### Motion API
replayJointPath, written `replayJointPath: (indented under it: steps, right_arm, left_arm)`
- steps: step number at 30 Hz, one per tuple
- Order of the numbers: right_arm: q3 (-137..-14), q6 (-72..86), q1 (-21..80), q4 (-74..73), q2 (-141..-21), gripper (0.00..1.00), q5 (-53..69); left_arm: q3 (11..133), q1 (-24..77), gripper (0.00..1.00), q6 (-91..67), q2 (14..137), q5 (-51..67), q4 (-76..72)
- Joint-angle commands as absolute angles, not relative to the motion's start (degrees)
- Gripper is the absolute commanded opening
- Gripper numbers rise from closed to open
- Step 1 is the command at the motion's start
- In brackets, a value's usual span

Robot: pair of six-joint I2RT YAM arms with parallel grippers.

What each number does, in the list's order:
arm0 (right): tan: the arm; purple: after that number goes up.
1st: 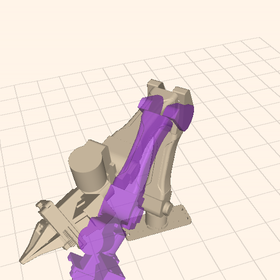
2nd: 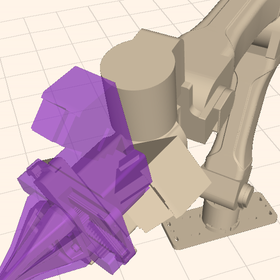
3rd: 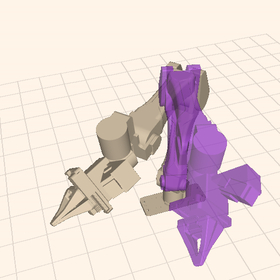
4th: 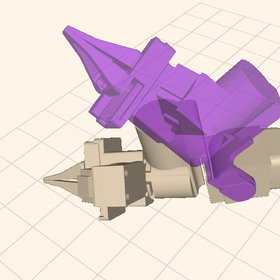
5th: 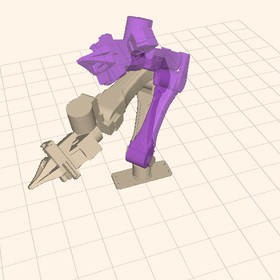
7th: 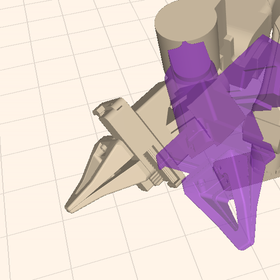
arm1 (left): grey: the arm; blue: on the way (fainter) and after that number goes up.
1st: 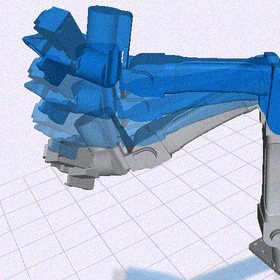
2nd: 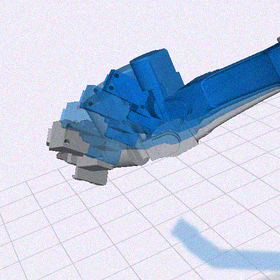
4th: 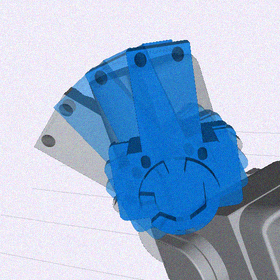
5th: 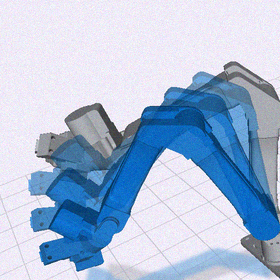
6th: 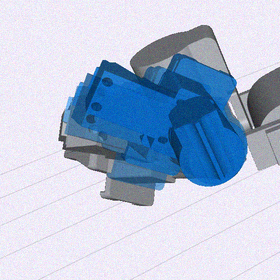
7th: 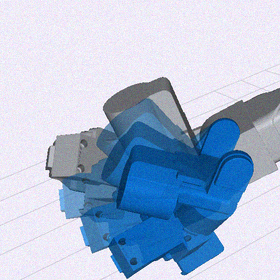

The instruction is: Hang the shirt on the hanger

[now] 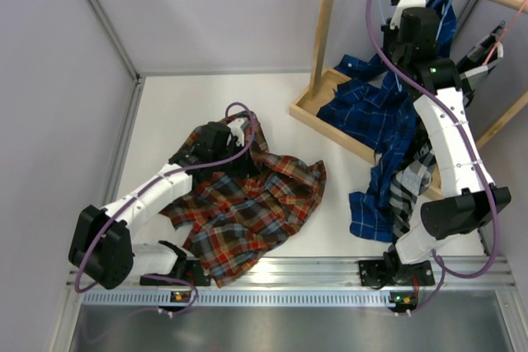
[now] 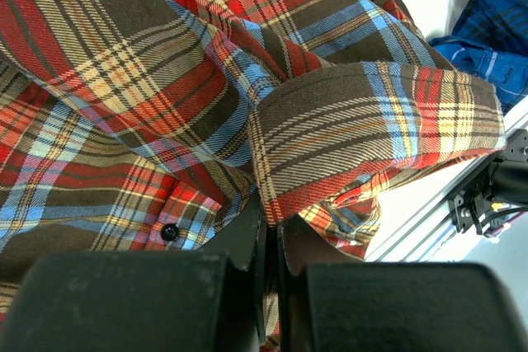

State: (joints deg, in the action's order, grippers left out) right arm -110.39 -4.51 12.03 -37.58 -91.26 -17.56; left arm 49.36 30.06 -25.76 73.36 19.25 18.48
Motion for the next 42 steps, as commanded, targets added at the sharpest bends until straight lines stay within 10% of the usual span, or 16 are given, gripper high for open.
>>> replayJointPath:
  steps: [1, 42]
  right_arm:
    - [-111.9, -4.7, 11.3, -39.0, -91.2, 0.09, -18.0]
    - [-112.6, 4.4, 6.0, -25.6, -79.9, 0.00, 9.4]
  left_arm:
    - [49.0, 30.3, 0.00, -25.6, 72.9, 19.9, 18.3]
    - [48.0, 30.4, 0.00, -31.9, 64.9, 9.1, 18.2]
